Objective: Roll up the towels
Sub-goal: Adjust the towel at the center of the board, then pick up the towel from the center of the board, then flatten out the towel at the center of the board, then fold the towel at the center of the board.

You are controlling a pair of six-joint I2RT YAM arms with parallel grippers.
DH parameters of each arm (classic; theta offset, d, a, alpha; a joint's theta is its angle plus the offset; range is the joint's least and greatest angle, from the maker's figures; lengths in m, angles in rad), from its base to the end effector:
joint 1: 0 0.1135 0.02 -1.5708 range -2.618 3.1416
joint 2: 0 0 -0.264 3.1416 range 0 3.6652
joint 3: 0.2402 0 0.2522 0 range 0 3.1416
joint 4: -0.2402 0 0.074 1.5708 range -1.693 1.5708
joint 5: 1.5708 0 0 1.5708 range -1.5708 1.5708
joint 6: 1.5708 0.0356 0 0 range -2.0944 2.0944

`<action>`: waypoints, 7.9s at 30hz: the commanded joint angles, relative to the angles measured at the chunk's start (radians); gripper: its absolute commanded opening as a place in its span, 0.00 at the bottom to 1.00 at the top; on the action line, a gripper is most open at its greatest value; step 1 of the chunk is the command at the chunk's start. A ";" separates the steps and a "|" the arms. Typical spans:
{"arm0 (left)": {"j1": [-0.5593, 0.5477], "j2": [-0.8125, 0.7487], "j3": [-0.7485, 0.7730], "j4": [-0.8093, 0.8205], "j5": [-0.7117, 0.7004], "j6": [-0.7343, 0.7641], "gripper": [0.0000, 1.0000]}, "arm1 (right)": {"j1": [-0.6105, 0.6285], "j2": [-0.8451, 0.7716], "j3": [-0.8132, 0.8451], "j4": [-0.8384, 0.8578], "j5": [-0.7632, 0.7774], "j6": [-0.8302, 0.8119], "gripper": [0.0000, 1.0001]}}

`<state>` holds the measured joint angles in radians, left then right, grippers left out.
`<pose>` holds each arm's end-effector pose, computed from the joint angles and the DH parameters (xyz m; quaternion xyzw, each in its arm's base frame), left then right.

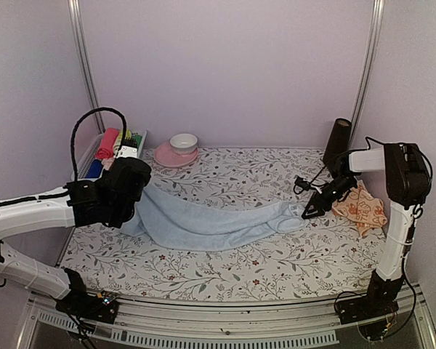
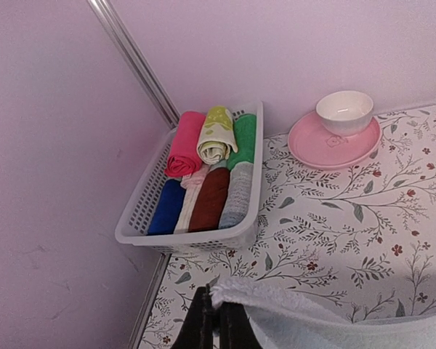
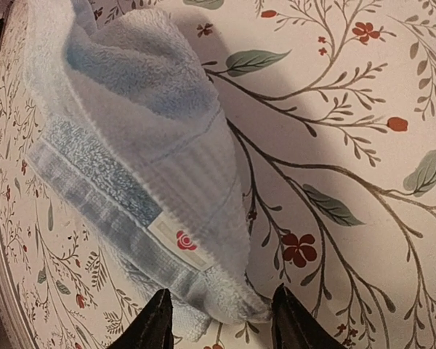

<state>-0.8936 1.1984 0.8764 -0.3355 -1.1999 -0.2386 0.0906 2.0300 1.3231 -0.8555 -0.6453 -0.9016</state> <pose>0.1788 -0.1694 0.2857 0.0026 0.7815 0.2325 0.5790 0.3597 0.0542 0.1342 -0.4526 0.8334 0.2898 0.1287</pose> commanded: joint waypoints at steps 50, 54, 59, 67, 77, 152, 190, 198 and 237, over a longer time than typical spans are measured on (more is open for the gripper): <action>0.030 0.004 -0.020 0.032 0.034 -0.001 0.00 | -0.071 0.082 0.070 -0.130 -0.161 -0.069 0.20; 0.031 0.004 -0.022 0.032 0.035 -0.001 0.00 | -0.065 0.092 0.069 -0.128 -0.151 -0.066 0.20; 0.032 0.000 -0.024 0.032 0.034 -0.002 0.00 | -0.058 0.096 0.069 -0.124 -0.149 -0.059 0.06; 0.039 0.002 -0.020 0.035 0.054 0.000 0.00 | -0.058 0.014 0.068 -0.055 -0.081 0.004 0.02; 0.038 -0.038 0.130 0.102 0.094 0.144 0.00 | -0.057 -0.485 0.018 0.273 0.485 0.188 0.02; 0.522 0.562 0.239 0.233 0.614 0.264 0.00 | -0.046 -0.511 -0.324 0.628 0.479 -0.203 0.02; 0.342 0.514 0.163 -0.257 0.379 0.003 0.00 | -0.130 -0.823 -0.733 0.434 0.378 -0.578 0.02; 0.315 0.523 0.149 -0.315 0.428 -0.020 0.00 | -0.075 -0.808 -0.792 0.493 0.431 -0.573 0.02; 0.253 0.594 0.140 -0.440 0.450 -0.032 0.00 | -0.024 -0.842 -0.876 0.559 0.520 -0.634 0.03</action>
<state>-0.6338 1.7519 1.0187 -0.7441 -0.7506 -0.2798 0.0654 1.1694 0.4656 -0.2974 -0.1291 -1.5230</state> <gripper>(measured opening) 0.009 0.025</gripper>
